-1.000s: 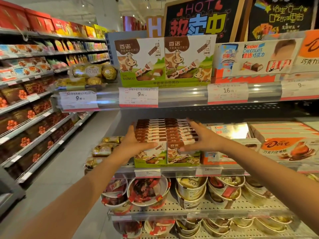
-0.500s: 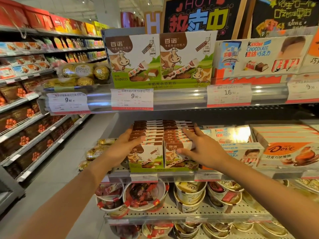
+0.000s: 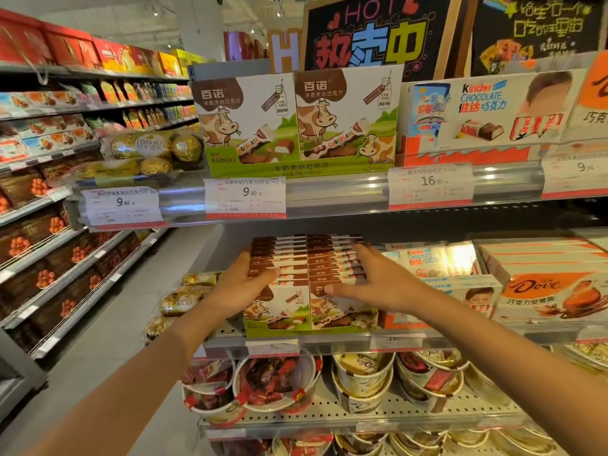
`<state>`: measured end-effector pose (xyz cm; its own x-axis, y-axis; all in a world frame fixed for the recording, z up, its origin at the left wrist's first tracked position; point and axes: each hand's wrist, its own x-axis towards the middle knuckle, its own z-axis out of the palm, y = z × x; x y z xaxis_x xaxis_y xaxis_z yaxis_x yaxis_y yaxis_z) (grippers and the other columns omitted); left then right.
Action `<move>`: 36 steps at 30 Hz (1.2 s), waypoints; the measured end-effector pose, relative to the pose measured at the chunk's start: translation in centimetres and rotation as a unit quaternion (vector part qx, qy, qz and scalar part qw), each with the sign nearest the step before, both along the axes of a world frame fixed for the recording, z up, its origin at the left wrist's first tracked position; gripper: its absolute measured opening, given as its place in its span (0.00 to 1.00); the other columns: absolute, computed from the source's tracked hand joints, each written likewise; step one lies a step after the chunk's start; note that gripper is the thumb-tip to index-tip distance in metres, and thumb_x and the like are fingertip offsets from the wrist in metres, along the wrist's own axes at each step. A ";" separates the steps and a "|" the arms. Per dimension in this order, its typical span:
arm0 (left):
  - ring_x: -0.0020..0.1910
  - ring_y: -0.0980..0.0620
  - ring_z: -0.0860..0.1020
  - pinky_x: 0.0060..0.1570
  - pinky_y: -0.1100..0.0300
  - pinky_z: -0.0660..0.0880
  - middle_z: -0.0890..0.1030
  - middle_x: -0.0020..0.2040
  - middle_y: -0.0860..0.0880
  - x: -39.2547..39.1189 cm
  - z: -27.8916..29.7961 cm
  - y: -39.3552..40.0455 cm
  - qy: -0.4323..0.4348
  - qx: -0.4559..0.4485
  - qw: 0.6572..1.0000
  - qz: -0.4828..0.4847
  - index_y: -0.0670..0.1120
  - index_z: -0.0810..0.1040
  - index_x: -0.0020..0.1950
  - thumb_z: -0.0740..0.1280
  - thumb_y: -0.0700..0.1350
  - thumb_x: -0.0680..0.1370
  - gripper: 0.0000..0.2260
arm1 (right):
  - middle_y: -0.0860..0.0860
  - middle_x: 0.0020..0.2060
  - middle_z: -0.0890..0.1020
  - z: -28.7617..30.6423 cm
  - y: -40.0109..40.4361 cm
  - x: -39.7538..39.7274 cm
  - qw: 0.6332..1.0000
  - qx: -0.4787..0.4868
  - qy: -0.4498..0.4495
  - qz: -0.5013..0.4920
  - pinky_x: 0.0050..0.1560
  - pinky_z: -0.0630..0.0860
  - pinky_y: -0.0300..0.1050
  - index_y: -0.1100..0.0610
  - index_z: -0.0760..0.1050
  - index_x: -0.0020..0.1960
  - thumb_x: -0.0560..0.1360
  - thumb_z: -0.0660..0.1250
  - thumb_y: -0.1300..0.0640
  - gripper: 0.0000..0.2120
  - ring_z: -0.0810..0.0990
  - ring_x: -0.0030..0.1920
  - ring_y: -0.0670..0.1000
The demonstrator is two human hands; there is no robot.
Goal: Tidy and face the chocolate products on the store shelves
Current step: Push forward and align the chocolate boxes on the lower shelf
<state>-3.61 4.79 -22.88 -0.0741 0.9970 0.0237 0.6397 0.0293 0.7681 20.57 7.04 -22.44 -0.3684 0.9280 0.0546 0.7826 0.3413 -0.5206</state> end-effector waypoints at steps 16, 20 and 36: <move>0.65 0.48 0.69 0.64 0.46 0.67 0.71 0.66 0.54 2.8 2.3 1.7 0.386 0.003 0.909 -0.157 0.62 0.58 0.71 0.65 0.77 0.57 0.46 | 0.56 0.75 0.51 2.0 1.4 0.3 0.994 -0.071 -0.081 0.037 0.73 0.55 0.54 0.46 0.47 0.75 0.66 0.65 0.31 0.47 0.51 0.75 0.59; 0.73 0.47 0.58 0.70 0.47 0.60 0.58 0.76 0.50 4.1 2.3 2.2 0.392 -0.001 0.896 -0.207 0.61 0.46 0.75 0.67 0.74 0.59 0.52 | 0.51 0.70 0.62 3.1 2.2 1.6 0.989 -0.074 -0.092 0.087 0.70 0.60 0.49 0.46 0.58 0.71 0.62 0.74 0.38 0.44 0.59 0.72 0.55; 0.73 0.47 0.59 0.70 0.42 0.59 0.59 0.75 0.48 4.1 1.8 2.3 0.389 0.025 0.896 -0.214 0.51 0.48 0.77 0.66 0.69 0.67 0.47 | 0.50 0.61 0.71 1.4 2.6 1.7 0.988 0.064 -0.126 0.064 0.62 0.70 0.48 0.52 0.63 0.69 0.60 0.75 0.36 0.44 0.68 0.62 0.51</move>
<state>0.53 7.14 -21.13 0.3740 0.9260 -0.0523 0.9259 -0.3695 0.0785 22.29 9.60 -21.00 -0.4994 0.8642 0.0609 0.8277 0.4967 -0.2611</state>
